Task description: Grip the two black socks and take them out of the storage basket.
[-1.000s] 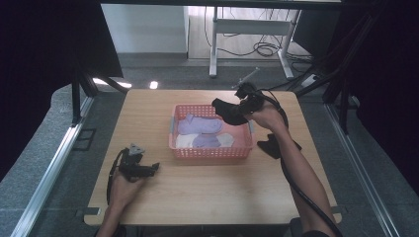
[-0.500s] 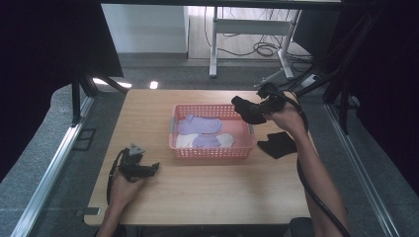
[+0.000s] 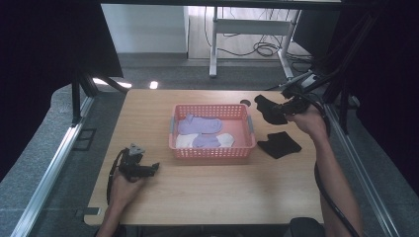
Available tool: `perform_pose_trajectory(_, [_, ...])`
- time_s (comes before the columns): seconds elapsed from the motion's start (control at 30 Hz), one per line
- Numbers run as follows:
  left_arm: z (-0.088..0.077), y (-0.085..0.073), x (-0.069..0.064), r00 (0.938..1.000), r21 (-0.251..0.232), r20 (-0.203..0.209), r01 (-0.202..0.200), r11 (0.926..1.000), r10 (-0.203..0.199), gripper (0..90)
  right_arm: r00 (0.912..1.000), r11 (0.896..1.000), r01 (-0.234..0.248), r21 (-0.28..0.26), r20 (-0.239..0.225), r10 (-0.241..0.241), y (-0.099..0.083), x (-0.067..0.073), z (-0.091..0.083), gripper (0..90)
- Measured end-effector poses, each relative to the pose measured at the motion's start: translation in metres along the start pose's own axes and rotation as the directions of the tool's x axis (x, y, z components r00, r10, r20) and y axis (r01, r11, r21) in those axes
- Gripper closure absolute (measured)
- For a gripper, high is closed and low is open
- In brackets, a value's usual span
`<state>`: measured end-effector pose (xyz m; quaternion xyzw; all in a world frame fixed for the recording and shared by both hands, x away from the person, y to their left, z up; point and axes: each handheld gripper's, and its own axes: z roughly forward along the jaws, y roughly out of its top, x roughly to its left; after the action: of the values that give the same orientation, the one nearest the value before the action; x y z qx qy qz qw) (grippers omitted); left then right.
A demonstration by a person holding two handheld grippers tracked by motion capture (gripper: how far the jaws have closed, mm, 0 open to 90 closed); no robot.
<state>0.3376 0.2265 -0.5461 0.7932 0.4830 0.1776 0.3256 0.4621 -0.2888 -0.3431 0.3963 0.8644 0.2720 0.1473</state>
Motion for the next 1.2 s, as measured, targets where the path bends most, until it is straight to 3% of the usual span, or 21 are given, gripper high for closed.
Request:
perform_pose_trajectory(0.23, [0.000,0.000,0.000,1.0000,0.000,0.000,0.000,1.0000,0.000,12.7,0.9971,0.998,-0.063,0.004,0.044,0.062,-0.022,-0.022,-0.008,85.4])
perform_pose_trajectory(0.47, [0.000,0.000,0.000,1.0000,-0.001,0.000,0.001,1.0000,-0.001,12.7,0.9908,0.994,-0.111,0.026,0.082,0.108,-0.041,-0.035,0.004,85.2])
perform_pose_trajectory(0.97, [0.000,0.000,0.000,1.0000,0.004,-0.001,-0.002,1.0000,0.002,12.8,0.9888,0.984,-0.136,0.113,0.078,0.127,-0.068,-0.034,0.078,84.0])
perform_pose_trajectory(1.2, [0.000,0.000,0.000,1.0000,0.004,-0.001,-0.003,1.0000,0.003,12.8,0.9893,0.977,-0.139,0.160,0.068,0.129,-0.077,-0.030,0.101,77.5])
